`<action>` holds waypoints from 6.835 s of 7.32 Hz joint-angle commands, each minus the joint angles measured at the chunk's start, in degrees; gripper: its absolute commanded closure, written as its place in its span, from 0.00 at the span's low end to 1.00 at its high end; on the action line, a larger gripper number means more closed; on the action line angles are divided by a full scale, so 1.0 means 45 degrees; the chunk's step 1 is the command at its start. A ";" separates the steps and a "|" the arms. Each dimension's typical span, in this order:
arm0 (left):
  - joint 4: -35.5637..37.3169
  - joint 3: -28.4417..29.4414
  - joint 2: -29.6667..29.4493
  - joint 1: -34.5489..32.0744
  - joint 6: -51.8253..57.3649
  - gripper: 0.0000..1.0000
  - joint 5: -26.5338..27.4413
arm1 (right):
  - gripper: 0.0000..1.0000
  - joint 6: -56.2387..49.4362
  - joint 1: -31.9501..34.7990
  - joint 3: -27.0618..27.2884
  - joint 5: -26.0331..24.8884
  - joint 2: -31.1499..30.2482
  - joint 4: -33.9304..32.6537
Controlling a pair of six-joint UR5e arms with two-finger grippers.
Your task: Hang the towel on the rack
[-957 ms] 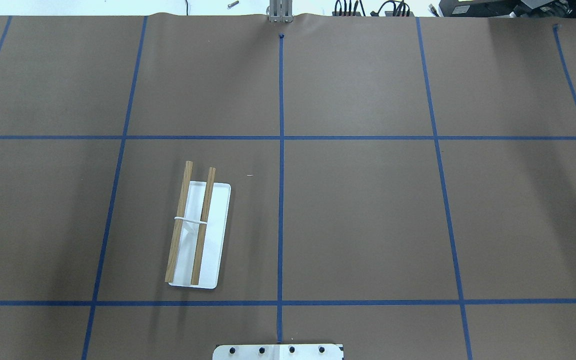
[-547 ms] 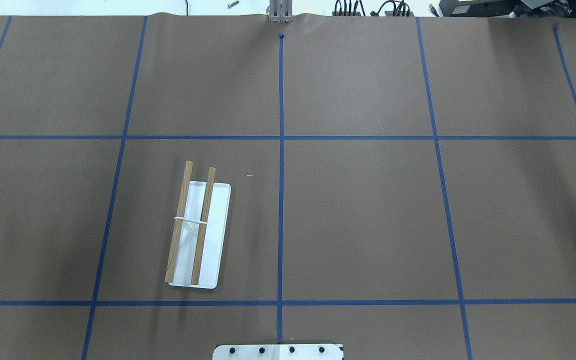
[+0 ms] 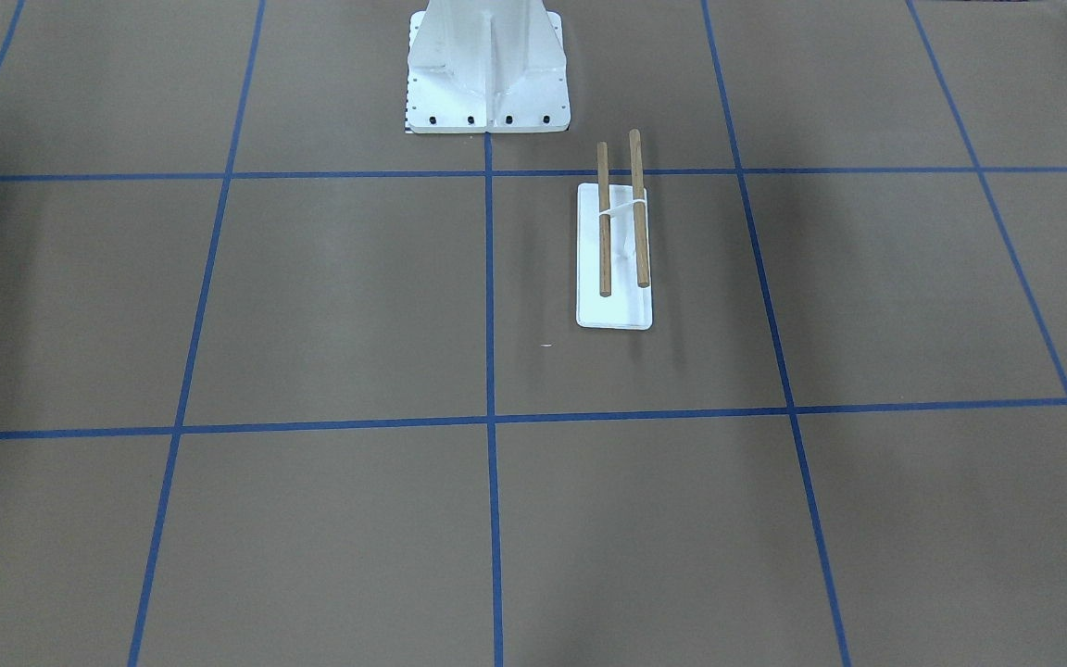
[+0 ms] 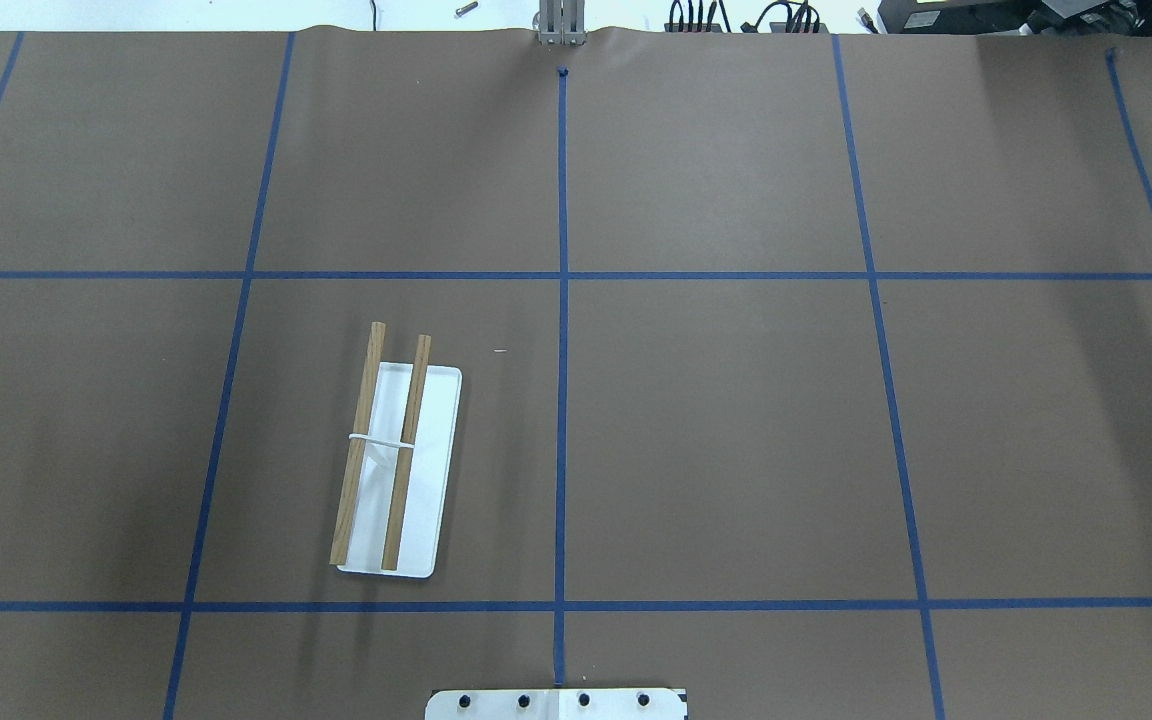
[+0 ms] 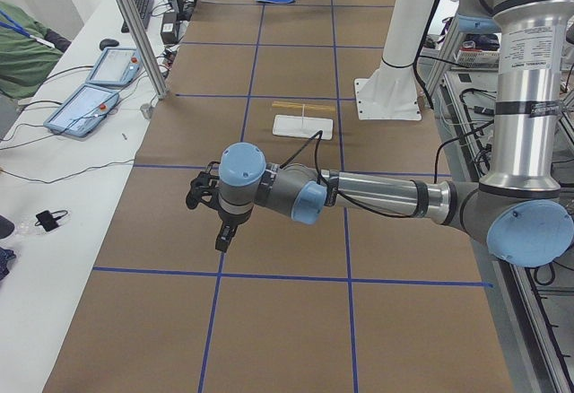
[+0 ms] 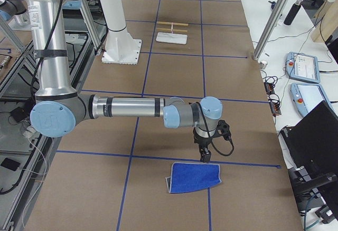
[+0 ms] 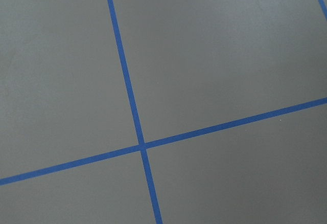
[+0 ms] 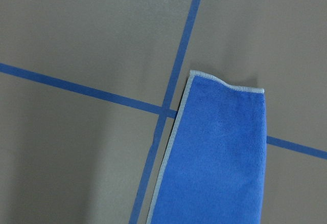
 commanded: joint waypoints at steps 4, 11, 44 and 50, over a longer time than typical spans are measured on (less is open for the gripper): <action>-0.0257 -0.0037 0.0062 0.0007 -0.0007 0.02 0.0005 | 0.00 -0.1427 0.0895 -0.6249 0.2748 0.1969 0.1921; -0.0276 -0.0018 0.0082 0.0007 0.0013 0.02 0.0005 | 0.39 -0.1333 0.1190 -0.9714 0.1874 0.3162 0.4617; -0.4167 0.1811 -0.8685 0.7447 -2.6114 0.02 0.1763 | 1.00 1.2286 -0.9097 0.5985 -0.4814 0.5604 0.4969; -0.6174 0.2268 -0.9606 0.9691 -3.1608 0.02 0.3467 | 1.00 1.4293 -1.0626 0.5910 -0.7637 0.6580 0.4910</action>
